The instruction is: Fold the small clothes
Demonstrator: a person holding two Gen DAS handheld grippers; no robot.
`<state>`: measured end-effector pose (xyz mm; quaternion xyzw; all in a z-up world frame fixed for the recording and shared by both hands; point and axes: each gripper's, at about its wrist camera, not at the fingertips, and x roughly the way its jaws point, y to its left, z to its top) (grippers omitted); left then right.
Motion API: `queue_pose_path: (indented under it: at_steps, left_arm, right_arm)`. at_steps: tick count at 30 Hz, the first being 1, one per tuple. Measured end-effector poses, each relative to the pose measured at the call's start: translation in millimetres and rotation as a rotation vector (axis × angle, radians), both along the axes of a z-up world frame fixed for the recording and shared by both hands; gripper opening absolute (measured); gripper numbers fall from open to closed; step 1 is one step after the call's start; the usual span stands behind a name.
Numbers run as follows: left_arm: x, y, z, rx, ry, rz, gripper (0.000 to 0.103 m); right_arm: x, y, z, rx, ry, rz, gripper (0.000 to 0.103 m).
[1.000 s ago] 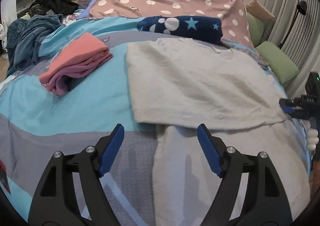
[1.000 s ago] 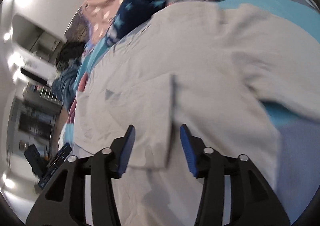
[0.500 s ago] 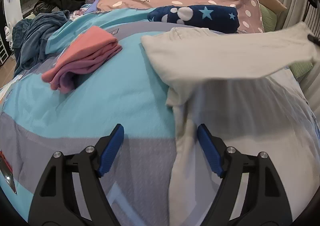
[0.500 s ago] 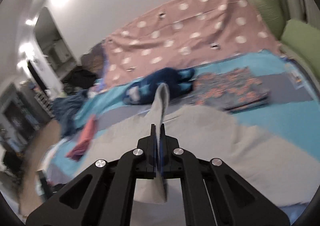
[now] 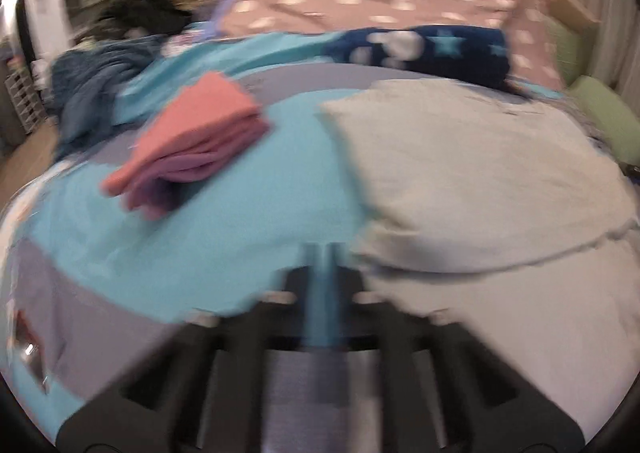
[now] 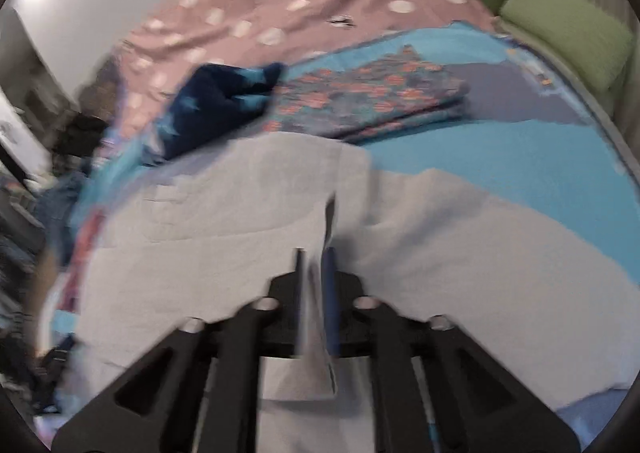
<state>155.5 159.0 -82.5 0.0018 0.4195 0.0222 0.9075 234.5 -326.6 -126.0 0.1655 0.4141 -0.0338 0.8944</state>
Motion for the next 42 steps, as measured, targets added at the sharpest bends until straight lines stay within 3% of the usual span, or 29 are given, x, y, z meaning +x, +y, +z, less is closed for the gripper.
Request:
queue_pose_path:
  at_steps: [2, 3, 5, 7, 8, 9, 12, 14, 18, 23, 25, 26, 27, 31, 32, 34, 35, 38, 40, 42]
  left_arm:
    - [-1.8, 17.5, -2.6, -0.059, 0.012, 0.041, 0.000]
    - [-3.3, 28.7, -4.6, -0.131, 0.027, 0.047, 0.000]
    - [-7.4, 39.1, -5.3, -0.255, 0.031, 0.005, 0.001]
    - [-9.5, 37.3, -4.3, -0.323, 0.022, -0.056, 0.016]
    - [-9.9, 33.9, -3.5, -0.341, 0.016, -0.084, 0.037]
    - [-9.4, 27.9, -2.0, -0.341, 0.006, -0.113, 0.047]
    - [-1.5, 11.6, -3.6, -0.308, 0.009, -0.171, 0.047]
    - [9.6, 8.6, -8.5, -0.334, 0.028, -0.177, 0.047]
    - [18.3, 11.3, -11.5, -0.381, 0.035, -0.191, 0.043]
    - [18.4, 14.5, -14.6, -0.409, 0.034, -0.206, 0.040]
    - [19.6, 16.0, -15.8, -0.424, 0.034, -0.210, 0.029]
    - [20.3, 16.3, -16.7, -0.431, 0.036, -0.211, 0.018]
    - [20.4, 16.6, -17.1, -0.432, 0.038, -0.210, 0.013]
    - [6.8, 20.9, -2.0, -0.374, -0.018, -0.123, 0.010]
    - [3.2, 20.0, 1.0, -0.348, -0.025, -0.111, 0.004]
    - [1.2, 14.2, -4.8, -0.213, -0.009, -0.075, 0.000]
    - [5.5, 17.3, -18.1, -0.188, 0.035, -0.039, 0.000]
    - [3.1, 38.1, -18.1, -0.312, 0.019, -0.021, 0.000]
    - [-3.6, 47.2, -6.3, -0.275, -0.037, 0.012, 0.003]
    - [-8.5, 50.8, 6.9, -0.314, -0.071, -0.001, 0.006]
  right_arm:
    - [-4.3, 2.6, 9.7, -0.069, -0.021, -0.069, 0.038]
    - [-3.6, 6.9, 14.3, -0.092, -0.039, -0.067, 0.038]
    - [2.3, 33.0, 31.5, -0.120, -0.090, 0.015, 0.038]
    - [15.6, 73.8, 45.4, -0.112, -0.102, 0.168, 0.038]
    - [25.6, 105.3, 50.9, -0.106, -0.089, 0.280, 0.038]
    - [35.6, 139.7, 54.0, -0.103, -0.065, 0.393, 0.038]
    - [54.3, 233.0, 58.1, -0.158, -0.045, 0.621, 0.038]
    - [68.3, 296.8, 55.9, -0.221, -0.033, 0.728, 0.038]
    - [98.2, 386.4, 36.4, -0.266, 0.043, 0.862, 0.038]
    - [121.4, 457.8, 3.2, -0.406, 0.142, 0.947, 0.041]
    - [129.6, 469.9, -11.3, -0.461, 0.176, 0.935, 0.040]
    - [132.8, 475.7, -17.0, -0.504, 0.166, 0.909, 0.017]
    - [136.2, 477.1, -15.8, -0.508, 0.145, 0.878, 0.002]
    - [157.2, 463.4, 10.7, -0.243, 0.068, 0.776, 0.000]
    - [161.8, 461.0, 10.5, -0.212, 0.065, 0.772, 0.000]
    - [172.4, 461.2, 0.9, -0.181, 0.060, 0.780, 0.000]
    - [176.3, 461.4, -9.3, -0.179, 0.084, 0.792, 0.000]
    - [168.1, 442.6, -8.7, -0.148, 0.085, 0.753, 0.000]
    - [150.5, 416.3, 13.0, -0.111, 0.026, 0.753, 0.000]
    - [121.0, 375.6, 37.8, -0.088, -0.026, 0.772, 0.001]
